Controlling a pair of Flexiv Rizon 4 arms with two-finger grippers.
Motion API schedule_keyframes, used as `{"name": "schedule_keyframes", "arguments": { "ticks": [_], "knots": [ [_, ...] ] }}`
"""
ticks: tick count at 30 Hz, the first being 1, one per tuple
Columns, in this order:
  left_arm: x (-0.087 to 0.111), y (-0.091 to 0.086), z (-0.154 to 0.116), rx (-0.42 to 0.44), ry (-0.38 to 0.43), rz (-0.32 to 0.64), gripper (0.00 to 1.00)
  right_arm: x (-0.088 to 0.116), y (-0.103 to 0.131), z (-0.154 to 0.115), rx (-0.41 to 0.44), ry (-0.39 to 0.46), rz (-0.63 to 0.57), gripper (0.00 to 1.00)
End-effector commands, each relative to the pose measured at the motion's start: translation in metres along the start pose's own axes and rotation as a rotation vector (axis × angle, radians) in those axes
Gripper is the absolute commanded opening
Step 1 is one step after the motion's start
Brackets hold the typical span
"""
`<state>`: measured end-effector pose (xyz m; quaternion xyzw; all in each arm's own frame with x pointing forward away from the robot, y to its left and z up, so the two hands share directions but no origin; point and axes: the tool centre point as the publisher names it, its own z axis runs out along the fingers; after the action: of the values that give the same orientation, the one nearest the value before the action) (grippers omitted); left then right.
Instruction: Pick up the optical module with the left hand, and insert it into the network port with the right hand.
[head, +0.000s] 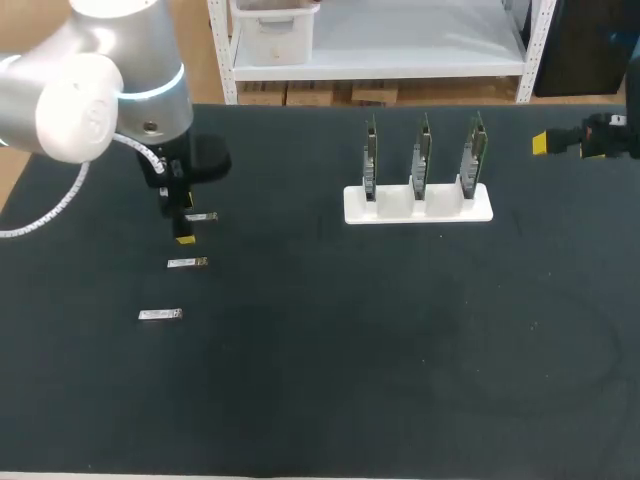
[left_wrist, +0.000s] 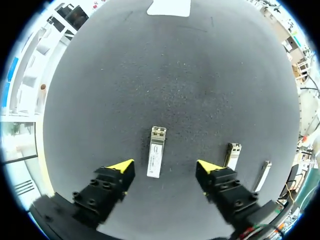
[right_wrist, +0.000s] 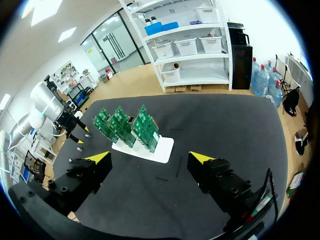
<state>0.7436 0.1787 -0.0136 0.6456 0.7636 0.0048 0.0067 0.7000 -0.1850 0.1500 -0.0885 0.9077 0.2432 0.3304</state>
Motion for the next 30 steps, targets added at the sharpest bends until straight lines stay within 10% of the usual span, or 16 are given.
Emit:
{"name": "schedule_keyframes", "arguments": {
  "ticks": [1,18,30],
  "knots": [
    [-0.001,0.002,0.001,0.003,0.003,0.005,0.00,0.000,0.000,0.000,0.000,0.000,0.000,1.00],
    [-0.002,0.009,-0.004,-0.010,-0.030,-0.042,0.00,0.000,0.000,0.000,0.000,0.000,0.000,1.00],
    [-0.026,0.033,-0.067,-0.116,-0.342,-0.261,0.00,0.000,0.000,0.000,0.000,0.000,0.000,1.00]
  ]
}}
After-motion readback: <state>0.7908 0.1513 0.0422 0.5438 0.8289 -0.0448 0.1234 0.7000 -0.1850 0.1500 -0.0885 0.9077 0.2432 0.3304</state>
